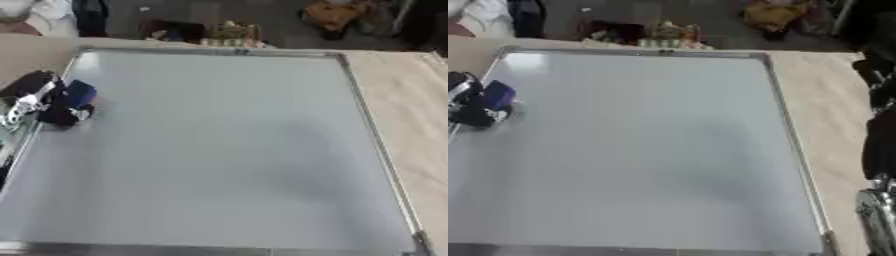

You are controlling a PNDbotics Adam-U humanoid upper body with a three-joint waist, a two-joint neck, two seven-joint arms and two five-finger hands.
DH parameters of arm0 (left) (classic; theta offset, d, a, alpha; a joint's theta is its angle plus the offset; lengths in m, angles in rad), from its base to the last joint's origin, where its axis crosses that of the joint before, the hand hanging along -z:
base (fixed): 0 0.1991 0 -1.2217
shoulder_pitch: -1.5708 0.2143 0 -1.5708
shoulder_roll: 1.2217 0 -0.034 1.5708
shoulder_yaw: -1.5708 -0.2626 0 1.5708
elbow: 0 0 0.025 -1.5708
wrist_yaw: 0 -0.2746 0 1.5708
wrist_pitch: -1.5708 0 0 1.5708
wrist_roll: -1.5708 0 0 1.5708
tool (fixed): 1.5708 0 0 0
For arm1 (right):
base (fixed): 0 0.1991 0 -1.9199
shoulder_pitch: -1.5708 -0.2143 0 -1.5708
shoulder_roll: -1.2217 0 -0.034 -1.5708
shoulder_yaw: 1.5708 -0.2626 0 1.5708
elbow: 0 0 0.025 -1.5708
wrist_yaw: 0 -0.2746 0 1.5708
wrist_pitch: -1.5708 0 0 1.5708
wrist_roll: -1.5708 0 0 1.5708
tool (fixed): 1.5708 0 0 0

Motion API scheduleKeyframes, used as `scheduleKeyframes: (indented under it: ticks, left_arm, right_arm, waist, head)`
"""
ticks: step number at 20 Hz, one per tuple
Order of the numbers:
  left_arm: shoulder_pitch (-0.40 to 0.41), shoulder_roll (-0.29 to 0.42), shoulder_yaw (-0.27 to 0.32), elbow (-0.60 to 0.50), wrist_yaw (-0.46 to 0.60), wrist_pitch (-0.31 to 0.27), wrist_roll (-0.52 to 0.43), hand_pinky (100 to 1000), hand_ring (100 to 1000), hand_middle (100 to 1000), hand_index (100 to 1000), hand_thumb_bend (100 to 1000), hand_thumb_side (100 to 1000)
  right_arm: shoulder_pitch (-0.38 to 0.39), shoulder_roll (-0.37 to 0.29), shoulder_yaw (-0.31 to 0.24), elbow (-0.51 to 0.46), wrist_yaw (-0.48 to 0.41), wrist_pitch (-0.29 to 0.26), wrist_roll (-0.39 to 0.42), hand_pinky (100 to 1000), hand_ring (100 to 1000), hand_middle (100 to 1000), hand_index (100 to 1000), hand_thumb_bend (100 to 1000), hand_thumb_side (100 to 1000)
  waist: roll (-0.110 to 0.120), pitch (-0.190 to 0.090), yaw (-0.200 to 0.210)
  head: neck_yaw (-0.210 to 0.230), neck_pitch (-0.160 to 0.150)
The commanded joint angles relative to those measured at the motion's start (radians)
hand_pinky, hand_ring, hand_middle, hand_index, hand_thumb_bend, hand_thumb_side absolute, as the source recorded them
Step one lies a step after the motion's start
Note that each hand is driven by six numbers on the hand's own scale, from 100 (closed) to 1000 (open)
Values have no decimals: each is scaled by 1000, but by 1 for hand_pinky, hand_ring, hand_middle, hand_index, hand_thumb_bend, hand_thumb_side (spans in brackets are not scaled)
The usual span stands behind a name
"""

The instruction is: Wipe the whiteboard clean with a brush.

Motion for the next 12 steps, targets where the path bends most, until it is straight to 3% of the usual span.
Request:
scheduleKeyframes:
  ticks: [1,12]
  left_arm:
    - [-8,30,5,13,7,7,-19,519,473,228,100,314,357]
    - [-17,22,-1,24,-7,-5,-75,541,497,258,100,328,362]
  right_arm:
    - [-5,-17,-5,-14,-2,0,-1,920,909,582,866,230,880]
    - [-8,-16,-3,-14,-2,2,-4,921,909,581,867,228,874]
  waist:
    - [-2,-18,1]
    - [0,-13,-1]
  head:
    - [0,-9]
    - [3,-16]
